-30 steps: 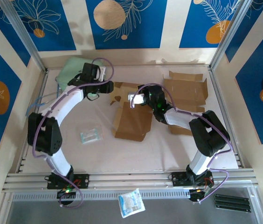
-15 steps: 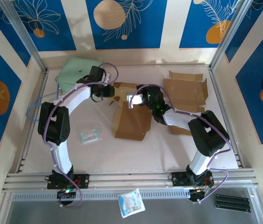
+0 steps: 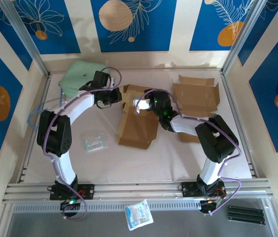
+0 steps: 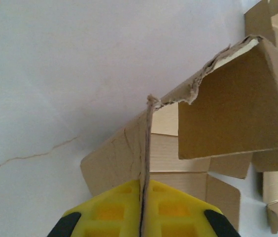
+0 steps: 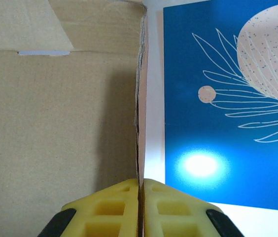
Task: Fold the paper box
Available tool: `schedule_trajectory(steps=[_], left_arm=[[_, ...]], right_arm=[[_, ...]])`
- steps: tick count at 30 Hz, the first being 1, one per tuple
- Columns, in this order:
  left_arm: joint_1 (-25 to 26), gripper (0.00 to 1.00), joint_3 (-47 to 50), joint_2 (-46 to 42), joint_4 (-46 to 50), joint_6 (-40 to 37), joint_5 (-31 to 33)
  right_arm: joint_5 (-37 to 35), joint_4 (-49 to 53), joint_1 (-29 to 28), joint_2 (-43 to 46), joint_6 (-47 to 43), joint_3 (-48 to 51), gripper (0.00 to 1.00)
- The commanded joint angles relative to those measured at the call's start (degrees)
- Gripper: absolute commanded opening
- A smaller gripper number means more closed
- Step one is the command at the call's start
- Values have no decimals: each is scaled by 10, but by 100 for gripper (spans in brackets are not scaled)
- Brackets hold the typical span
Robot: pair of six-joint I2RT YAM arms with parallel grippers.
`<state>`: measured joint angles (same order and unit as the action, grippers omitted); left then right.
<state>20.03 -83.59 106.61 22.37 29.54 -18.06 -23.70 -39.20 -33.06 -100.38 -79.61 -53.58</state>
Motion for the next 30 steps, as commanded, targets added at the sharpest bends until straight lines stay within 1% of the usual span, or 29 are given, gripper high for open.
schedule_trajectory(steps=[1, 6, 8, 11, 13, 14, 19, 23, 24, 28, 30], left_arm=[[11, 3, 8, -28, -35, 48, -19], [29, 3, 32, -38, -62, 81, 5], [37, 4, 41, -38, -83, 79, 14], [42, 4, 17, -20, -63, 56, 55], [41, 4, -17, -1, -24, 50, 94], [42, 4, -27, 5, -15, 51, 102], [42, 5, -48, 28, -9, 104, 121], [43, 5, -60, 50, -16, 116, 159], [42, 5, -66, 57, -18, 119, 162], [44, 5, -79, 72, -36, 142, 115], [45, 6, -84, 72, -33, 145, 113]], right_arm=[[-14, -34, -7, -11, -9, -16, 10], [-20, -44, -6, -15, -9, -17, 10], [-20, -46, -7, -17, -9, -16, 10], [-21, -49, -7, -18, -9, -15, 10], [-20, -51, -8, -17, -10, -14, 10], [-20, -50, -9, -16, -10, -12, 10], [-24, -57, -10, -14, -8, -8, 10], [-24, -58, -13, -14, -8, -3, 10], [-23, -57, -14, -14, -8, -2, 10], [-25, -55, -13, -14, -7, -1, 11], [-25, -56, -14, -14, -6, -2, 11]])
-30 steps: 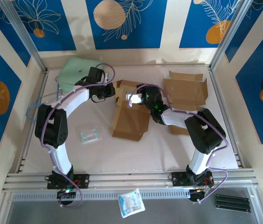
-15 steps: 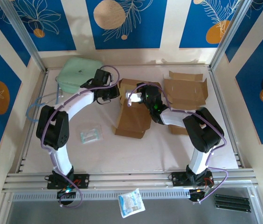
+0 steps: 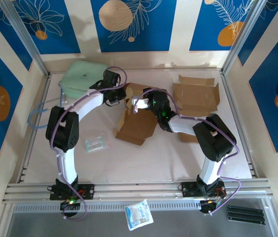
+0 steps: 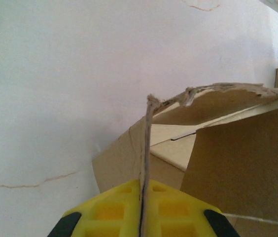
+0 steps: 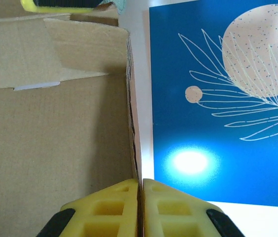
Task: Fold the paper box
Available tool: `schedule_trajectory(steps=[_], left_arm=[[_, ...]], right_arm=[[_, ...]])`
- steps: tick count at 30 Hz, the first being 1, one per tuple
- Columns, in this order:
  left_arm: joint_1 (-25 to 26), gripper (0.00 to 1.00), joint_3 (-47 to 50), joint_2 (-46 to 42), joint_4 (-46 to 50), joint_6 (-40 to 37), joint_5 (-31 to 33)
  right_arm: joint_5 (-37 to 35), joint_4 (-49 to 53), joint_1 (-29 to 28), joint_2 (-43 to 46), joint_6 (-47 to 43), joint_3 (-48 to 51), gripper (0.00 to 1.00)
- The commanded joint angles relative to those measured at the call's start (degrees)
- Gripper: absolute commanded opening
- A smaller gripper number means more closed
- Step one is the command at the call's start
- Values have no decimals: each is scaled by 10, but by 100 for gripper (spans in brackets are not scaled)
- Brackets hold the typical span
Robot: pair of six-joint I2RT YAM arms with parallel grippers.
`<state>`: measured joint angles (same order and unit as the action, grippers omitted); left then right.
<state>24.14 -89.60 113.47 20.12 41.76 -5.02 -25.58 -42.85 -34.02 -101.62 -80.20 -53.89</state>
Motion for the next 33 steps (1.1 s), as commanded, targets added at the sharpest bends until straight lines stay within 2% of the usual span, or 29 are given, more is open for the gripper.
schedule_trajectory(steps=[1, 13, 18, 20, 27, 33], left_arm=[[4, 6, -27, 4, -7, 23, -18], [12, 9, -20, -22, -18, 69, -82], [11, 9, -79, 8, 42, 39, -25], [11, 9, -102, 26, 52, 43, -25], [24, 9, -83, 30, 8, 101, -57], [35, 16, -30, 14, -77, 145, -110]], right_arm=[[-6, -19, -4, -2, 0, 0, 11], [-6, -24, -4, -5, 2, 3, 11], [-6, -24, -5, -5, 4, 2, 11], [-7, -24, -7, -4, 3, 2, 11], [-9, -24, -4, -2, 5, 4, 11], [-10, -28, -6, -2, 10, 16, 11]])
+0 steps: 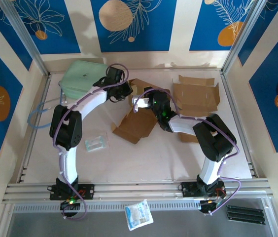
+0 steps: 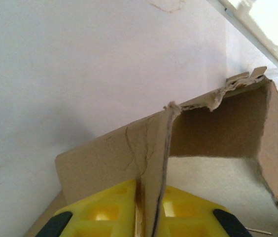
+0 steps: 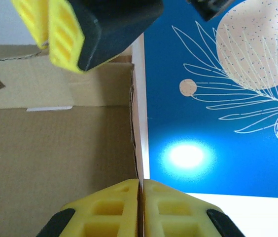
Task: Fold the paper box
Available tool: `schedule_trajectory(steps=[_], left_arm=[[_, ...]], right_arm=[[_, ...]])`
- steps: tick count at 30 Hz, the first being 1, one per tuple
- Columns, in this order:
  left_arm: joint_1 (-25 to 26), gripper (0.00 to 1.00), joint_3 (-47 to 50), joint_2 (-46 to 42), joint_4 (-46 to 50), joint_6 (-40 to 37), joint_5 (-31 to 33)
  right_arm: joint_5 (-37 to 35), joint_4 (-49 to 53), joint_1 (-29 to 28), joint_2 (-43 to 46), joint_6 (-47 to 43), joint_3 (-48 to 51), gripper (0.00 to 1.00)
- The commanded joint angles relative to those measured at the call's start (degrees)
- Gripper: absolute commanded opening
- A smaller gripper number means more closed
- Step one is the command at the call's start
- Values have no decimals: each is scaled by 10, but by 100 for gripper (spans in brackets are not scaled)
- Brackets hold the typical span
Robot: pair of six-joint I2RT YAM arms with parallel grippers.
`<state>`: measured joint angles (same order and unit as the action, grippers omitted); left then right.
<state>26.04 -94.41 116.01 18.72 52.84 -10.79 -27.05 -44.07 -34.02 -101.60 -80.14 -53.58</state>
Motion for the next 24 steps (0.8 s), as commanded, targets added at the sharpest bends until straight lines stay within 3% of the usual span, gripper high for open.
schedule_trajectory(steps=[1, 5, 7, 13, 16, 20, 22, 24], left_arm=[[18, 19, 26, -14, -74, 35, -62], [21, 31, 88, -42, -125, 28, -86], [20, 37, 120, -72, -130, -4, -64], [16, 57, 152, -169, -68, -204, 41], [4, 59, 169, -205, -57, -329, 46], [-7, 59, 148, -203, -2, -486, 47], [-11, 60, 122, -189, 33, -508, 40], [-13, 60, 92, -171, 68, -499, 17]], right_arm=[[3, -17, -6, -2, 11, 17, 11], [3, -30, -4, 0, 11, 40, 11], [1, -32, -2, 2, 8, 46, 11], [2, -18, 2, 24, 11, 61, 11], [15, 28, 1, 45, 29, 69, 10], [38, 181, -10, 110, 126, 43, 12], [80, 324, -8, 152, 224, 8, 22], [139, 493, 14, 180, 382, -63, 31]])
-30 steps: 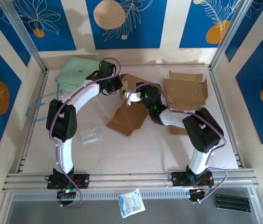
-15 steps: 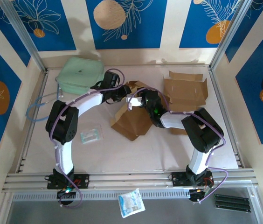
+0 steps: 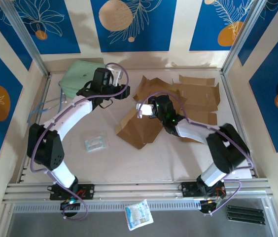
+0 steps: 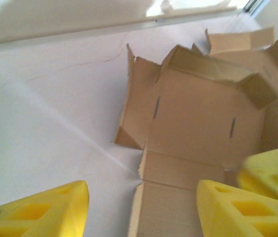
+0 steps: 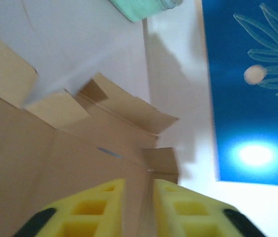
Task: Fold the paper box
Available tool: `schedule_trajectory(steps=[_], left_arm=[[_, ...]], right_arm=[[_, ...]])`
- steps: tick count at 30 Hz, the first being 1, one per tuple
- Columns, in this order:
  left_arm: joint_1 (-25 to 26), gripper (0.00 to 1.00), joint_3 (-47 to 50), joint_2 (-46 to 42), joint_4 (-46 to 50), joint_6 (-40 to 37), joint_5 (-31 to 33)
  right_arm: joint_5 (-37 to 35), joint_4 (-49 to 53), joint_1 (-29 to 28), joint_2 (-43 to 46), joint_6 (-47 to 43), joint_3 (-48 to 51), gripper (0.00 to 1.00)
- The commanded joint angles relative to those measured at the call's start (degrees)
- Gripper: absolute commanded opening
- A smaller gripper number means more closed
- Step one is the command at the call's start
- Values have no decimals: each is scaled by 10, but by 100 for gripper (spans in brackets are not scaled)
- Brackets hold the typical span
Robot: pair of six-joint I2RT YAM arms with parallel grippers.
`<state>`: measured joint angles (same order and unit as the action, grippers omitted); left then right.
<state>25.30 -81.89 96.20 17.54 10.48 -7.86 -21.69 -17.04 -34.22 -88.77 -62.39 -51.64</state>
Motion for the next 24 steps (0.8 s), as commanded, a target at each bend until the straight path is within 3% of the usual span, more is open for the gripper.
schedule_trajectory(steps=[1, 3, 4, 9, 13, 19, 22, 24], left_arm=[[-7, 60, -42, 30, 89, -63, -25], [-8, 60, -44, 32, 92, -28, -61], [-8, 60, -39, 30, 86, -13, -78], [-5, 62, 40, -6, 15, 77, -161], [9, 65, 96, -51, 11, 98, -179], [33, 71, 179, -122, 12, 103, -163], [33, 74, 200, -143, 12, 100, -146], [34, 76, 201, -147, 22, 90, -128]], right_arm=[[131, 308, 39, 50, 275, -131, 37], [236, 457, 105, 20, 418, -241, 65], [265, 513, 131, -5, 461, -290, 70], [231, 747, 205, -186, 524, -558, 76], [152, 813, 221, -300, 482, -692, 89], [109, 809, 230, -402, 397, -763, 91], [118, 793, 232, -421, 372, -760, 84], [104, 783, 231, -436, 353, -758, 73]])
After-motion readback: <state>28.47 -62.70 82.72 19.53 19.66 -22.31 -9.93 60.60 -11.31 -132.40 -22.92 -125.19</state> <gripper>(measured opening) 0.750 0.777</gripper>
